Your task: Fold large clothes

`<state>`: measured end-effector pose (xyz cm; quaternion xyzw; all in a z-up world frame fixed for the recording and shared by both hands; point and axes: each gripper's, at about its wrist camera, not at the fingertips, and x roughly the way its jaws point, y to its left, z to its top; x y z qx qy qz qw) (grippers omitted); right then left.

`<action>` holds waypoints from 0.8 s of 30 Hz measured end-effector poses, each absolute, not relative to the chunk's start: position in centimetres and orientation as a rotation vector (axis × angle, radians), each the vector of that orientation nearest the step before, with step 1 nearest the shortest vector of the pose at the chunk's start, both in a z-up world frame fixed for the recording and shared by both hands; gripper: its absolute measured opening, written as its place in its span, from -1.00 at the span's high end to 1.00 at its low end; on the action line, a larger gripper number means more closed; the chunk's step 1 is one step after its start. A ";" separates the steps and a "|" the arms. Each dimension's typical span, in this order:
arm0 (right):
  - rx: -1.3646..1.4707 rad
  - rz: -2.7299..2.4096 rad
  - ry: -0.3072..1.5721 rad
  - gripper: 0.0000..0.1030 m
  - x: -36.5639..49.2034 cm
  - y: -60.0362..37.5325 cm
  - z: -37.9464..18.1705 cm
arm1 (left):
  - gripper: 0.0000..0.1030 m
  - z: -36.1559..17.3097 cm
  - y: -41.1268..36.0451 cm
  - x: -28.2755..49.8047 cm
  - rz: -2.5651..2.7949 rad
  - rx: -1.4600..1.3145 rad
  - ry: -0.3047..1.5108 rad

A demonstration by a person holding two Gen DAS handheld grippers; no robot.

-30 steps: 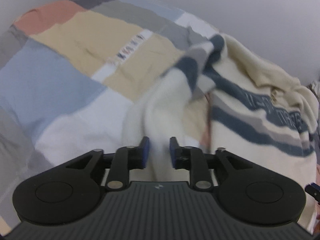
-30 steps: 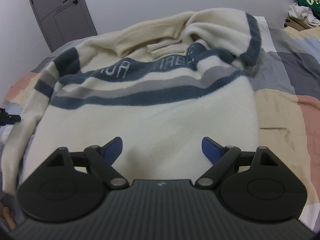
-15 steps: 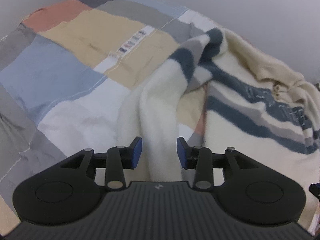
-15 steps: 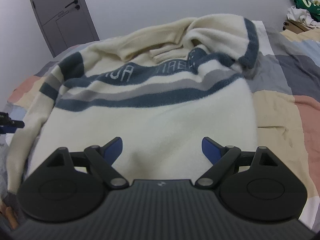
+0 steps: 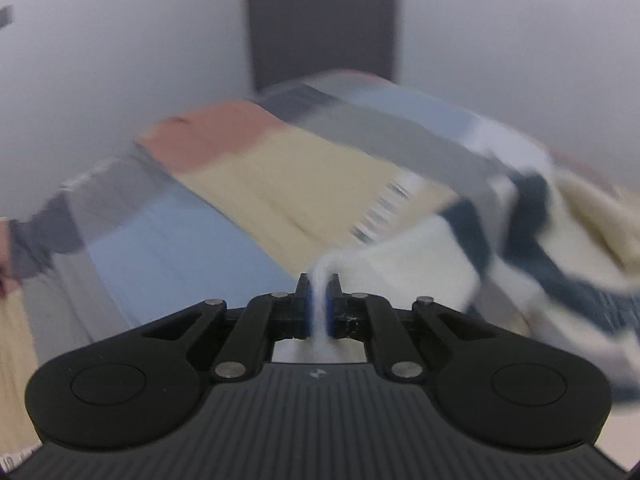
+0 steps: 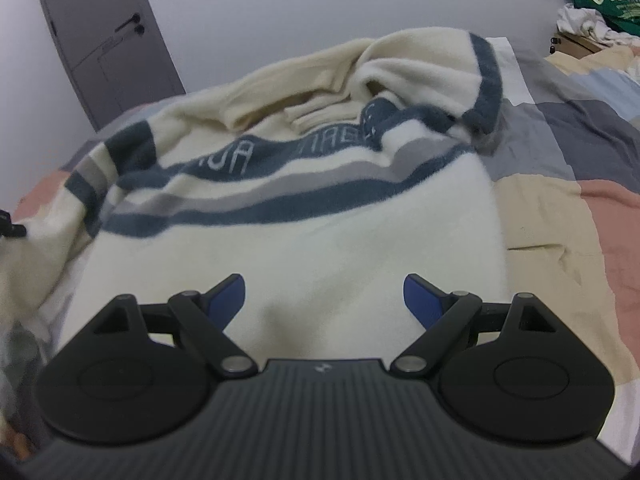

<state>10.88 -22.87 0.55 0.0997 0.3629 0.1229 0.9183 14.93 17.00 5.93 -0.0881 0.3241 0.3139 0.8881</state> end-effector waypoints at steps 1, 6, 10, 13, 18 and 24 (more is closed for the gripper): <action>0.208 0.252 0.741 -0.70 10.9 -22.9 0.6 | 0.84 5.9 17.8 15.2 0.683 -0.179 0.658; 0.182 0.253 0.737 -0.70 11.7 -22.3 0.2 | 0.84 3.2 21.3 16.8 0.703 -0.154 0.723; 0.160 0.244 0.730 -0.70 12.1 -21.9 -0.2 | 0.82 1.7 23.3 16.1 0.652 -0.200 0.765; 0.160 0.247 0.719 -0.70 12.2 -21.7 0.0 | 0.54 2.4 23.4 15.0 0.637 -0.258 0.733; 0.095 0.249 0.652 -0.70 11.4 -21.0 0.7 | -0.39 4.9 21.3 13.3 0.637 -0.241 0.667; 0.058 0.264 0.580 -0.70 10.3 -20.8 1.8 | -0.54 7.8 14.8 11.3 0.477 -0.175 0.622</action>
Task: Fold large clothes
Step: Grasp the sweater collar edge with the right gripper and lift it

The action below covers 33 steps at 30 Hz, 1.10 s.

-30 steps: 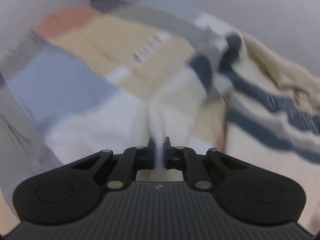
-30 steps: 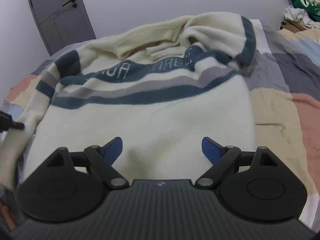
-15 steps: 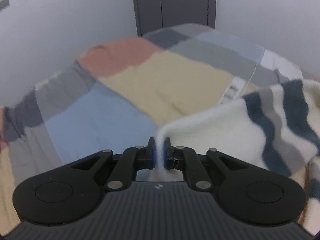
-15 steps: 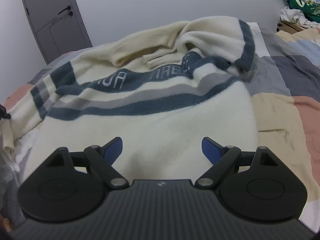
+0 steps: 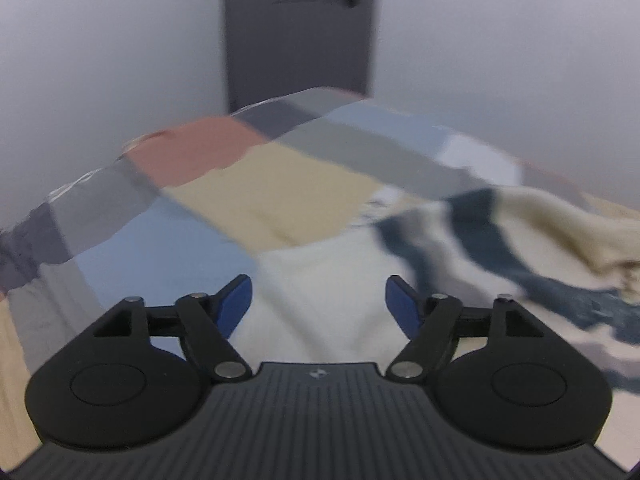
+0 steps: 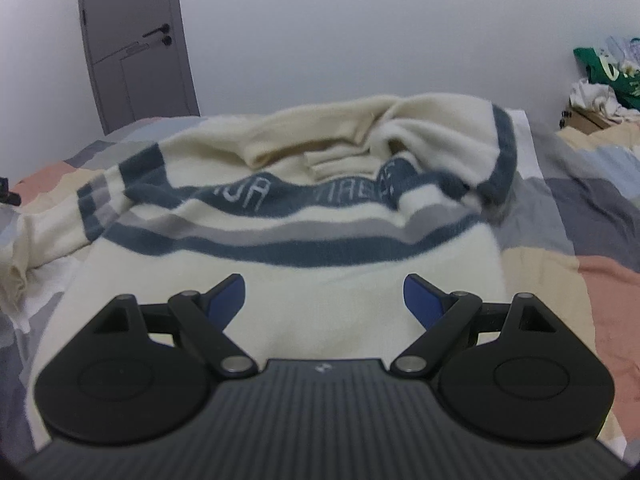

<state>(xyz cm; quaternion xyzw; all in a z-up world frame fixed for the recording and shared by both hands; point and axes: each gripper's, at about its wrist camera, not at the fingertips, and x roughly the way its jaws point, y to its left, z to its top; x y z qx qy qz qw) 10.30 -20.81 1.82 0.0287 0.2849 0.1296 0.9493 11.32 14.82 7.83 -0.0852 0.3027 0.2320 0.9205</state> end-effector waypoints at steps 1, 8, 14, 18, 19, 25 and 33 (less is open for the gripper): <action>0.059 0.263 0.574 -0.70 10.2 -20.9 2.0 | -0.56 8.2 13.7 11.1 0.451 -0.162 0.612; 0.043 0.259 0.509 -0.70 10.2 -21.1 2.9 | -0.61 9.2 3.7 9.5 0.236 -0.136 0.574; 0.023 0.250 0.481 -0.70 12.4 -21.6 3.2 | -0.63 7.5 -2.3 8.3 0.129 -0.084 0.618; 0.035 0.226 0.485 -0.70 15.0 -22.5 2.7 | -0.63 7.1 -3.2 7.8 0.093 -0.134 0.625; 0.041 0.220 0.488 -0.70 15.8 -22.7 2.4 | -0.63 7.2 -3.3 7.9 0.086 -0.135 0.622; 0.050 0.182 0.520 -0.70 20.7 -23.5 0.5 | -0.64 6.6 -3.1 9.3 0.056 -0.183 0.620; 0.082 0.074 0.524 -0.61 26.9 -24.4 -1.1 | -0.64 2.4 -2.3 14.3 0.042 -0.248 0.728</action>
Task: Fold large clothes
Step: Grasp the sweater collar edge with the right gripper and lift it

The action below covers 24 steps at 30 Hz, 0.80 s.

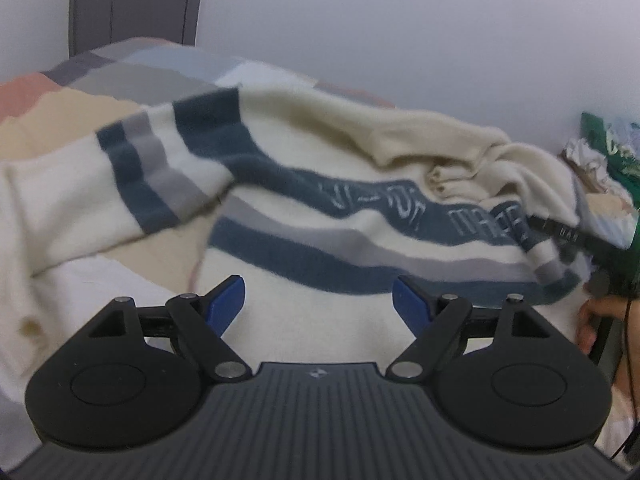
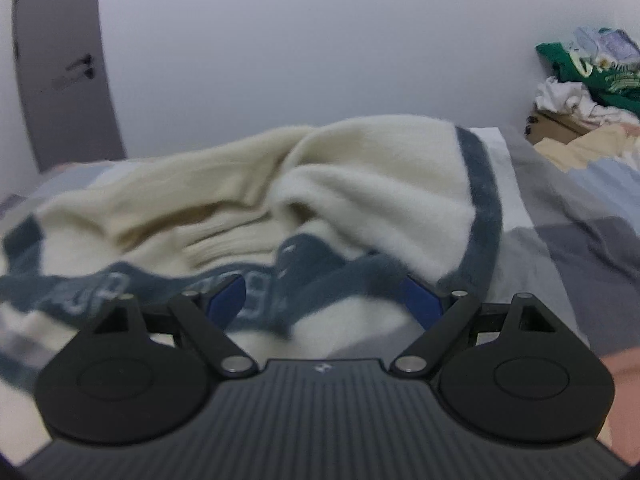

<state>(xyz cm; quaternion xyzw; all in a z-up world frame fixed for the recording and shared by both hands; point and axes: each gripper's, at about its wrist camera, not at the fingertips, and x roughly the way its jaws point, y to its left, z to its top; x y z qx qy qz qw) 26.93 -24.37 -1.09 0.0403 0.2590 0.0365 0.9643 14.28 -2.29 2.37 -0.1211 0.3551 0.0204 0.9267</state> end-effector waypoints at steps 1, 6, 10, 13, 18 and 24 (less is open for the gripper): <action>0.056 0.061 0.507 -0.59 27.5 -24.4 -1.2 | -0.64 1.7 -2.4 15.0 0.042 -0.243 0.745; 0.038 -0.017 0.517 -0.47 31.2 -25.7 -2.5 | -0.66 -1.0 -2.4 16.9 0.030 -0.263 0.783; -0.009 -0.057 0.439 -0.47 33.0 -25.4 -2.4 | -0.73 -1.6 -2.7 17.9 0.027 -0.233 0.756; -0.125 -0.064 0.410 -0.48 33.9 -23.4 -2.3 | -0.74 -2.0 -2.7 18.3 0.030 -0.237 0.740; -0.251 0.093 0.408 -0.47 33.3 -18.5 -2.2 | -0.79 -1.9 -2.9 18.6 0.043 -0.244 0.739; -0.330 0.333 0.482 -0.48 34.3 -13.3 -3.4 | -0.83 -2.0 -2.8 18.5 0.037 -0.247 0.732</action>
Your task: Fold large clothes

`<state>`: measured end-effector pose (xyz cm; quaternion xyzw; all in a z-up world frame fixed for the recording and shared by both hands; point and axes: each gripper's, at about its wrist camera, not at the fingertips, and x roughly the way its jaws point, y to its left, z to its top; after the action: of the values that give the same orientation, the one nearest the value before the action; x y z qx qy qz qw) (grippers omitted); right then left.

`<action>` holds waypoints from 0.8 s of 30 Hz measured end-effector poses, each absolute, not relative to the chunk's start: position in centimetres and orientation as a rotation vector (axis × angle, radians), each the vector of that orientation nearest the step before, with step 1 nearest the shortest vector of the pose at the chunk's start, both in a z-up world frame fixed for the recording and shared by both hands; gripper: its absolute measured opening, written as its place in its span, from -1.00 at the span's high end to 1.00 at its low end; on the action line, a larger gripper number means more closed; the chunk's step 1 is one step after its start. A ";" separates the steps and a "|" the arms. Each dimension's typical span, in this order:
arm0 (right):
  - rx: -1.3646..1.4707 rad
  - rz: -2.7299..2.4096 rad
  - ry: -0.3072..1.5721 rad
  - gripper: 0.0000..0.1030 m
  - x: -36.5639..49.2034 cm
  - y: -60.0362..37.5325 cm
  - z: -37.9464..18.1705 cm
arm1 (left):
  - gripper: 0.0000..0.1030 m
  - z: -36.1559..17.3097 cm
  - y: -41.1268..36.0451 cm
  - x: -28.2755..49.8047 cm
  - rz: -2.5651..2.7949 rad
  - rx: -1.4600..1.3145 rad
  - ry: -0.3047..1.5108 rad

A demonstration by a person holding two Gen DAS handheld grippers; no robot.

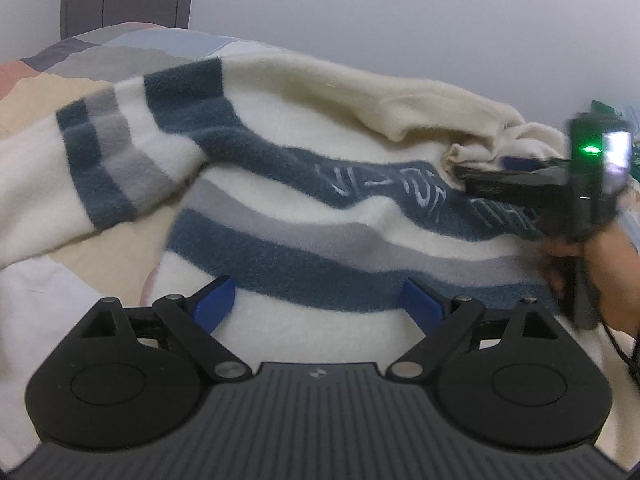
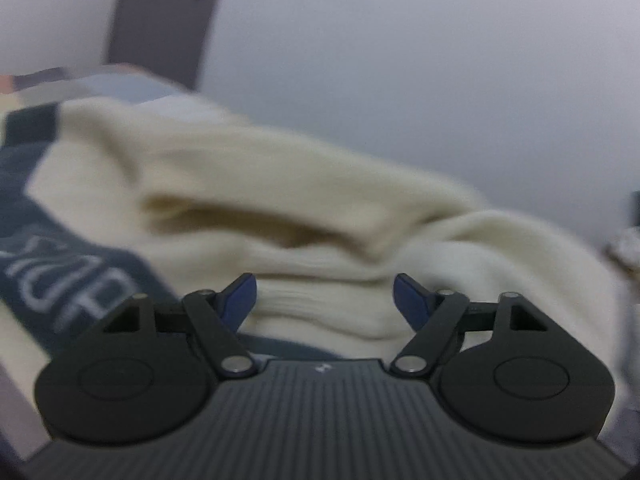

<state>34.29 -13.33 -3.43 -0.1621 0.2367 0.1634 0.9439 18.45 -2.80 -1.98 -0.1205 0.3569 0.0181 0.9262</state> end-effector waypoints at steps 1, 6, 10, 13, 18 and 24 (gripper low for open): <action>-0.356 0.355 0.512 -0.49 34.8 -12.5 -4.0 | -0.83 -2.0 -2.8 18.5 0.035 -0.243 0.733; -0.414 0.301 0.547 -0.08 36.5 -11.0 -4.6 | -0.83 -2.1 -2.8 18.6 0.022 -0.221 0.728; -0.411 0.147 0.515 0.74 36.4 -12.3 -1.9 | -0.83 -2.0 -2.4 18.3 0.011 -0.240 0.722; -0.359 0.056 0.451 0.75 35.3 -15.9 1.6 | -0.83 -1.9 -2.2 18.2 0.006 -0.253 0.718; -0.269 -0.189 0.344 0.76 32.3 -24.4 7.0 | -0.83 -1.8 -2.0 18.1 -0.004 -0.252 0.711; -0.156 -0.392 0.305 0.76 29.1 -34.3 10.9 | -0.83 -1.4 -1.9 17.7 0.014 -0.244 0.694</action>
<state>29.05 -34.25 10.91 -0.0773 0.1507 -0.1936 0.9663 17.73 -1.86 -1.36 -0.1193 0.3392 0.0068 0.9331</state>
